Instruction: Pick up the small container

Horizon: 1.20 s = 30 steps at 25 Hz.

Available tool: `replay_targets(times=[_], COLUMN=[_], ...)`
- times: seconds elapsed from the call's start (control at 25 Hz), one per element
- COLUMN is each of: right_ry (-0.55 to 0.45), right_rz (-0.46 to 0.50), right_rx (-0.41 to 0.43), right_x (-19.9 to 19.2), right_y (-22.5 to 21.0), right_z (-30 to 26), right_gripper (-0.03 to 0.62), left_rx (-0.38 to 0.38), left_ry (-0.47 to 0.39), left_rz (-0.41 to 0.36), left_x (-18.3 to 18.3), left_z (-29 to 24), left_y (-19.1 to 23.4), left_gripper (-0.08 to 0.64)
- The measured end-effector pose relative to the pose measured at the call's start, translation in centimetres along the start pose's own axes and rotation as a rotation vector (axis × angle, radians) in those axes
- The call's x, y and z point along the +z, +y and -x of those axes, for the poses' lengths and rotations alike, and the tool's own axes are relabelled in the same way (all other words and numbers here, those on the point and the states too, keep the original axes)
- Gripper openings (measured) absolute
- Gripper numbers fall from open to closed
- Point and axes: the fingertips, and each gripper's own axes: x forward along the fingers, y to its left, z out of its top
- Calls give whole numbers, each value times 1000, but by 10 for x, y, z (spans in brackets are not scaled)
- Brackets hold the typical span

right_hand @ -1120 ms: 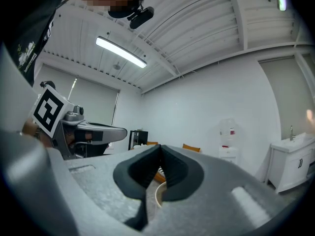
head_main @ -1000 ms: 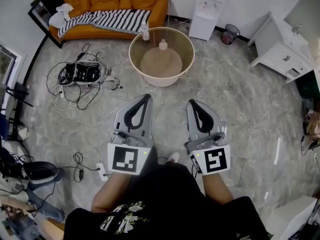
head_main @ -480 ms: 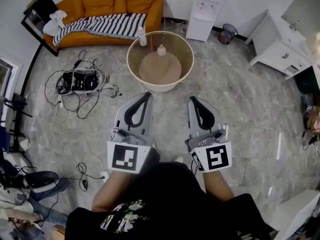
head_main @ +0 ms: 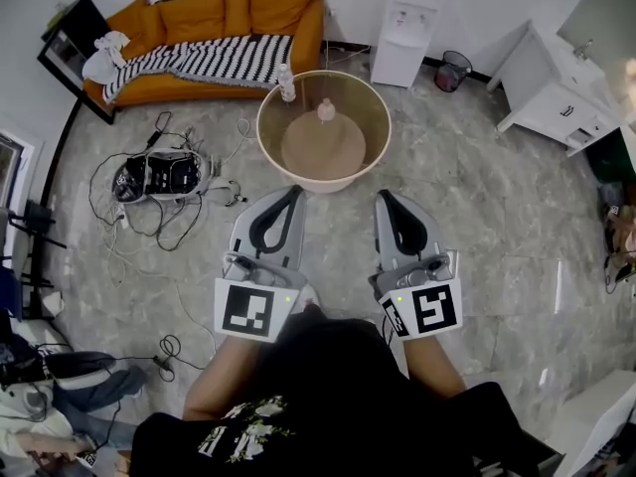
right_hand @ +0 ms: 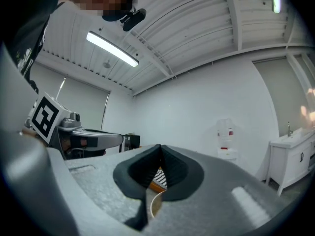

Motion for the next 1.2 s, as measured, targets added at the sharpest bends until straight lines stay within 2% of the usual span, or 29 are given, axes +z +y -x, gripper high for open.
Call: replay_targets(times=[0.24,0.48,0.68,0.84,1.0,1.2], right_ry=[9,30,29,29,67,59], right_rz=[23,47,9,-7,41,66], right_rx=[-7,-47,-44,-21,-17,11], right_x=[-8,-19,-21,-24,-33,-29], right_y=[24,28,28,20,6,-13], right_z=[-31,-38,-48,-63,-80,-99], right_gripper=[-5,-5,-5,-6,-6,-6], left_rx=[-35,-67,-87,-87,-69,-48], left_ry=[-1,0,11,30,25,18], left_rz=[11,18,12,15,6,1], left_x=[-13,-23,-25,-28,-25,-20], left_z=[-2,-10,-21,-37,-54,-82], left_y=[34,46,53,57,64,67], left_gripper=[6,6,6,6,6,6])
